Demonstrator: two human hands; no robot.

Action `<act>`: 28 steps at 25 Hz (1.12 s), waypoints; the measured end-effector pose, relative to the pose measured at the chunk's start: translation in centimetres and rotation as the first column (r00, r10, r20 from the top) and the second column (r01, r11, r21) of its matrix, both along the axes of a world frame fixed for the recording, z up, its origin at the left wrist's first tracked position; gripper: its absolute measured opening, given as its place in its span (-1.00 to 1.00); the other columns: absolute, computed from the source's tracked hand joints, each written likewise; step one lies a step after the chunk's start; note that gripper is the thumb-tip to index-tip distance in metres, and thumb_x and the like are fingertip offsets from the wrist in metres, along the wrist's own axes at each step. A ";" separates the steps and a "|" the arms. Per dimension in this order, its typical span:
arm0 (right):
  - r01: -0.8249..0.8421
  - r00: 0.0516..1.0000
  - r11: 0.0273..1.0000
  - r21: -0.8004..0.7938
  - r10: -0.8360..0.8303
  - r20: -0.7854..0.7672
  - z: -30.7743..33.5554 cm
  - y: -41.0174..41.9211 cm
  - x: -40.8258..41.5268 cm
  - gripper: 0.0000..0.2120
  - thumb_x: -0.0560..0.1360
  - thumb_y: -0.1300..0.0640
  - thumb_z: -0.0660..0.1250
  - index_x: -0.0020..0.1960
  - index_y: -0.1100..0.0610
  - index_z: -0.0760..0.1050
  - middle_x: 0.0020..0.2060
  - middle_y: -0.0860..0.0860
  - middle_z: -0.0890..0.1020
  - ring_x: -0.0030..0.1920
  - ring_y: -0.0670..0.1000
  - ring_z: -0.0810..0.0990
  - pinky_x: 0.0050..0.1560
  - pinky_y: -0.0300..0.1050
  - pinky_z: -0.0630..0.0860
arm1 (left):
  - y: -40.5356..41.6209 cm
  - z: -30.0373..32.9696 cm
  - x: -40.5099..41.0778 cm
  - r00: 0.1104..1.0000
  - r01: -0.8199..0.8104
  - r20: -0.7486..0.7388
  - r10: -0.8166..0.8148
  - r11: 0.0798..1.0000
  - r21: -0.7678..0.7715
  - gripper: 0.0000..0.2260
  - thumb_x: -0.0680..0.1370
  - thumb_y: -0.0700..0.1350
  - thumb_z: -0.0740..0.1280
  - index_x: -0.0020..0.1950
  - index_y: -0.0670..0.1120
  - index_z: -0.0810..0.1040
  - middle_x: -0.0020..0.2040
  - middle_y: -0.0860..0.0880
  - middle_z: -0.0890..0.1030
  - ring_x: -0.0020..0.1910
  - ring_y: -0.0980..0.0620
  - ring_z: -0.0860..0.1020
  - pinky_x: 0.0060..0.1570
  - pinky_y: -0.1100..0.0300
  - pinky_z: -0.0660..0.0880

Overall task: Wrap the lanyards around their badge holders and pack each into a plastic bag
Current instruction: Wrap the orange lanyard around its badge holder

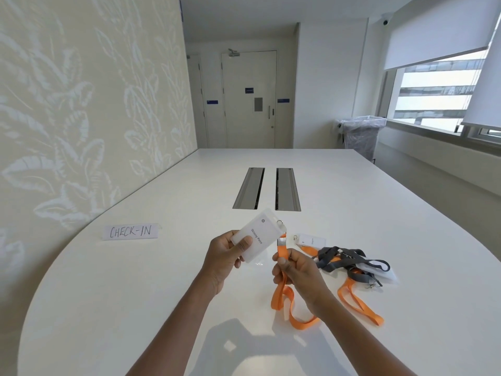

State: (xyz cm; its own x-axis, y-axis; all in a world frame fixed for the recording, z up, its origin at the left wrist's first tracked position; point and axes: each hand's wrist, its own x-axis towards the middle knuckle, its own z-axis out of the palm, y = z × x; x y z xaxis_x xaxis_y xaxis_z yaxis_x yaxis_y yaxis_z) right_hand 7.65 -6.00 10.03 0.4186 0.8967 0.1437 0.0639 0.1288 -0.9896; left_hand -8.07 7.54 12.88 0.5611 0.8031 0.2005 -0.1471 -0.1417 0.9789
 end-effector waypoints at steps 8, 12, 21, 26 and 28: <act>0.294 0.857 0.947 -0.131 -0.201 0.475 0.2 0.1 -2.6 -0.79 0.63 0.13 0.17 -0.10 0.01 0.53 -0.42 -0.03 0.55 -0.49 -0.12 0.44 -0.51 -0.28 0.39 | 0.1 -0.4 1.0 0.994 -0.113 -0.008 0.113 0.994 0.007 -0.69 0.38 0.09 0.47 -0.02 -0.09 0.67 -0.33 0.06 0.65 -0.43 0.10 0.45 -0.46 0.26 0.39; 0.185 0.904 0.936 -0.301 -0.042 0.425 1.1 0.7 -5.5 -0.74 0.65 0.16 0.07 -0.04 0.09 0.52 -0.30 0.00 0.62 -0.36 -0.12 0.54 -0.28 -0.21 0.53 | -0.9 -1.1 1.8 0.981 -0.180 -0.058 0.183 0.982 0.065 -0.72 0.44 0.06 0.51 0.01 -0.09 0.65 -0.21 0.03 0.71 -0.35 0.09 0.54 -0.42 0.26 0.45; 0.128 0.806 0.784 -0.608 0.276 0.524 5.9 0.6 -6.5 -0.85 0.50 0.10 0.26 -0.19 0.16 0.47 -0.31 0.07 0.62 -0.32 0.03 0.60 -0.29 -0.19 0.46 | -0.8 -1.6 1.4 0.949 -0.182 -0.193 0.248 0.935 0.305 -0.78 0.48 0.04 0.44 -0.04 -0.10 0.64 -0.28 -0.01 0.61 -0.31 0.01 0.48 -0.28 0.22 0.42; 0.228 0.621 0.806 -0.547 0.313 0.719 12.3 0.9 -4.5 -0.72 0.43 -0.05 0.40 -0.26 0.15 0.48 -0.41 0.01 0.54 -0.50 -0.05 0.48 -0.43 -0.25 0.39 | -1.0 -2.1 2.0 0.938 -0.123 -0.260 0.230 0.920 0.371 -0.72 0.45 0.15 0.43 -0.08 -0.06 0.66 -0.39 0.03 0.50 -0.37 0.03 0.35 -0.33 0.18 0.34; 0.265 0.551 0.824 -0.501 0.297 0.780 14.1 1.1 -3.5 -0.67 0.39 -0.04 0.47 -0.12 0.24 0.57 -0.30 0.07 0.58 -0.36 -0.01 0.50 -0.32 -0.17 0.41 | -1.2 -2.1 2.2 0.932 -0.112 -0.276 0.233 0.913 0.393 -0.68 0.44 0.20 0.43 -0.06 -0.04 0.66 -0.37 0.06 0.52 -0.37 0.06 0.35 -0.34 0.22 0.32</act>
